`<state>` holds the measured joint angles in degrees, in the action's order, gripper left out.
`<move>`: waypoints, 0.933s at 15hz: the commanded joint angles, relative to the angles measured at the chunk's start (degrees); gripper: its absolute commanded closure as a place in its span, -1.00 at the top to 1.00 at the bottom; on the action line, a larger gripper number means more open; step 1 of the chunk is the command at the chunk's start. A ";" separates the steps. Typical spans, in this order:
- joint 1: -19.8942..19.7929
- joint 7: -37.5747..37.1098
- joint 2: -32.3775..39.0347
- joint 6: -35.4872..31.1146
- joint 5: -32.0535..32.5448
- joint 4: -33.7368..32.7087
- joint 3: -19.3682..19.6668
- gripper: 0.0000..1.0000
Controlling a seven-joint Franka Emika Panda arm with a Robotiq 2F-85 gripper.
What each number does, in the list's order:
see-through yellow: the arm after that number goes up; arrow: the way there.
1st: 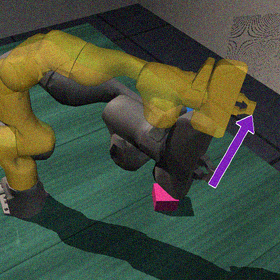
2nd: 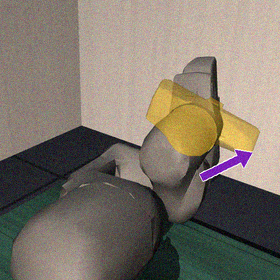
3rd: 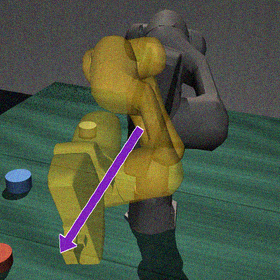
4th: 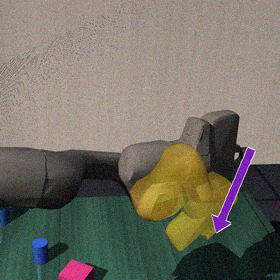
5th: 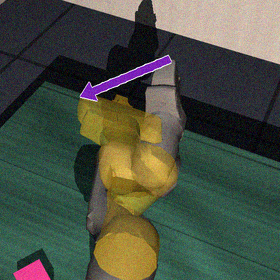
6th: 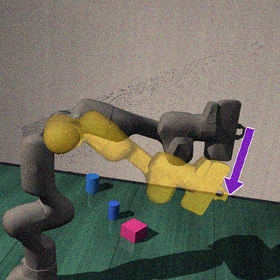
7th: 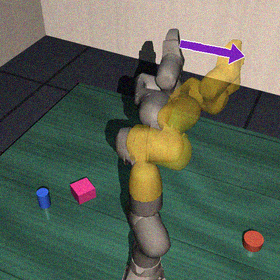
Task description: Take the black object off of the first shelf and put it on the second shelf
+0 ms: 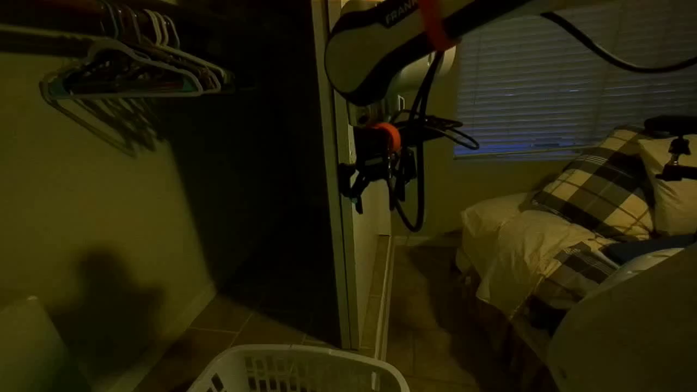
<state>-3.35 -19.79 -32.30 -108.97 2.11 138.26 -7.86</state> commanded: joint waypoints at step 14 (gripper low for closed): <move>7.46 0.47 1.20 -5.59 0.41 -19.06 -8.10 1.00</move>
<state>1.80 -19.81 -33.23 -112.72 2.56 125.65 -14.47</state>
